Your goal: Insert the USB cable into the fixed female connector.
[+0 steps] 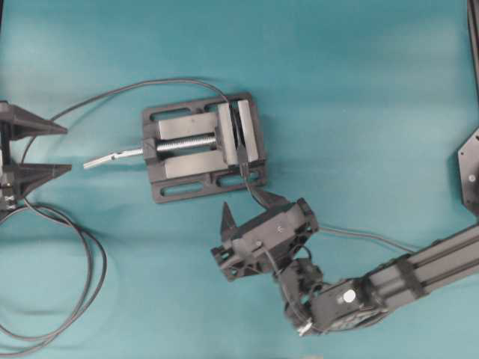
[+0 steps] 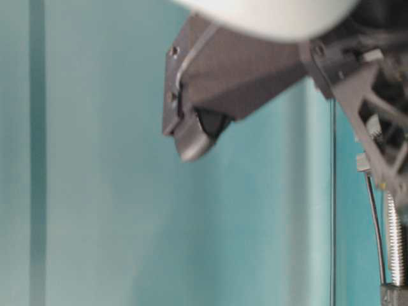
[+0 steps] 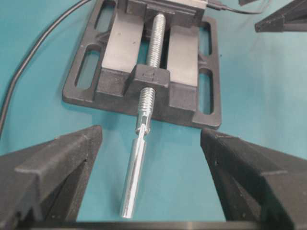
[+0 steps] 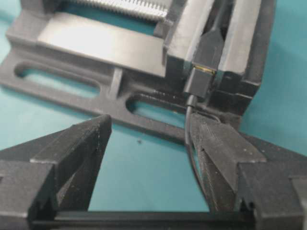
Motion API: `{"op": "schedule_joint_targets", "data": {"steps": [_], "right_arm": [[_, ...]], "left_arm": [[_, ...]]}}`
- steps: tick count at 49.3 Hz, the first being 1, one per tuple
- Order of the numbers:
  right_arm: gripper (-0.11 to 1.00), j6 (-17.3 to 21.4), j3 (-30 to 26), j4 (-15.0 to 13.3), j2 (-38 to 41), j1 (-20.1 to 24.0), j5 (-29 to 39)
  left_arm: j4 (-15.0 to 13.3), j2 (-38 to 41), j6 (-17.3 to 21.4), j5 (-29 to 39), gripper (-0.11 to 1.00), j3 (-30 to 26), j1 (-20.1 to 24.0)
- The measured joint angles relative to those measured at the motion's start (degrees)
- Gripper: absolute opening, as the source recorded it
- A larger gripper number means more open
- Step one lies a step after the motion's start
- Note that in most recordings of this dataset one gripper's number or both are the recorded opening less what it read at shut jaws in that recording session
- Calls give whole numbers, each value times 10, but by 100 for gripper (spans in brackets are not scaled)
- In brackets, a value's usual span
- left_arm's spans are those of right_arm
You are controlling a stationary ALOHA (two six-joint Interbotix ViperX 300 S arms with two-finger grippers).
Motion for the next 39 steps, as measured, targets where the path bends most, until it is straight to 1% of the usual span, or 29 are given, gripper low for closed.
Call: {"op": "schedule_joint_targets", "data": {"steps": [8,12,15,21,26,34,39], "right_arm": [[71,-1,57,-8,-46,0,55],[71,-1,91,-16,-73,0,98],[71,-2,119,-28,-96,0,138],[70,-2,181,-65,-144,1,219],[70,-2,236,-106,-185,1,274],[70,0,323,-164,-270,0,340],[71,-2,378,-193,-325,-6,377]], "left_arm": [[0,0,0,0,99,0,1],[0,0,0,0,99,0,1],[0,0,0,0,99,0,1],[0,0,0,0,99,0,1],[0,0,0,0,99,0,1],[0,0,0,0,99,0,1],[0,0,0,0,99,0,1]]}}
